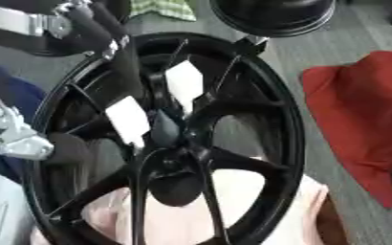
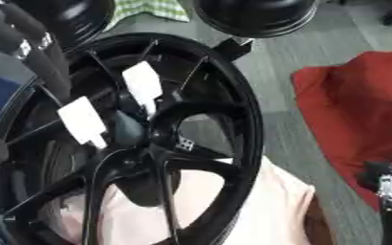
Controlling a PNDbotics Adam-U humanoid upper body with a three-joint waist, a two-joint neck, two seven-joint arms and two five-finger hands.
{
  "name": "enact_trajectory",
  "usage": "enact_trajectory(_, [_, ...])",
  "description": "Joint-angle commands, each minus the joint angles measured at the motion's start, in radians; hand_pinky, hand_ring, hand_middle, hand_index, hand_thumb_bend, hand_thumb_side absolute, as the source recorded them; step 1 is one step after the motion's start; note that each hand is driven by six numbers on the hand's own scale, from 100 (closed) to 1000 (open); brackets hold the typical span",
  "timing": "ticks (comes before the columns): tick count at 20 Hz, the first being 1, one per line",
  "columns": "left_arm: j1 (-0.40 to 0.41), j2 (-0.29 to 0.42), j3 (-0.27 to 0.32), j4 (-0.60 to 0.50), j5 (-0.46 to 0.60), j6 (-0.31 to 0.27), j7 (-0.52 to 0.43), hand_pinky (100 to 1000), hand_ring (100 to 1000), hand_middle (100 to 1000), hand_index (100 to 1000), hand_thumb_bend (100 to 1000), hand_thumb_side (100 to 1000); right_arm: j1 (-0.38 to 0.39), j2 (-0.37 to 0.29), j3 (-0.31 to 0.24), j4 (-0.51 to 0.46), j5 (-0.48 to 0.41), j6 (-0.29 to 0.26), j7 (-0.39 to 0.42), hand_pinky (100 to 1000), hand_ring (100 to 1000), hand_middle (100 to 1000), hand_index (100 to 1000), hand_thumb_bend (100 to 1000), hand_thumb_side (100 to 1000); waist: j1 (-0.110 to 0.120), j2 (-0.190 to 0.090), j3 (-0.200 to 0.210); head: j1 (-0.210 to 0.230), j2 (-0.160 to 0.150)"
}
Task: Pull the pin out of the wheel hub.
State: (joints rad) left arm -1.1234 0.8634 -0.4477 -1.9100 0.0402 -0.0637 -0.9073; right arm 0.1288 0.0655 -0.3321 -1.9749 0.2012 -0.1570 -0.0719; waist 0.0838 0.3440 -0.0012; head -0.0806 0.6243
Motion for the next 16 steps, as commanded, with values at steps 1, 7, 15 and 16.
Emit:
enact_trajectory(1, [-0.027,-0.005,-0.006,0.028,-0.020,-0.007,0.000,775,721,696,794,349,235,0.000,-0.008,0.004,-0.025,0.007,-0.002,0.003,677,645,490,673,100,871,-0.004,-0.020,-0.002,0.002,0.001])
enact_trajectory(7, [-0.040,-0.032,-0.032,0.077,-0.050,-0.025,0.000,775,723,704,798,343,217,-0.005,-0.003,0.005,-0.025,0.009,0.001,0.006,677,645,490,673,100,874,-0.004,-0.014,-0.007,0.006,0.001])
enact_trajectory(15, [-0.038,-0.042,-0.066,0.116,-0.062,-0.036,0.000,766,709,672,786,335,217,-0.015,0.003,0.004,-0.025,0.014,0.005,0.001,677,643,488,673,100,877,-0.002,-0.003,-0.013,0.013,0.001])
enact_trajectory(16, [-0.037,-0.043,-0.069,0.119,-0.062,-0.036,0.000,766,709,671,785,334,216,-0.016,0.003,0.004,-0.025,0.014,0.005,0.000,677,643,488,673,100,877,-0.001,-0.002,-0.013,0.014,0.001])
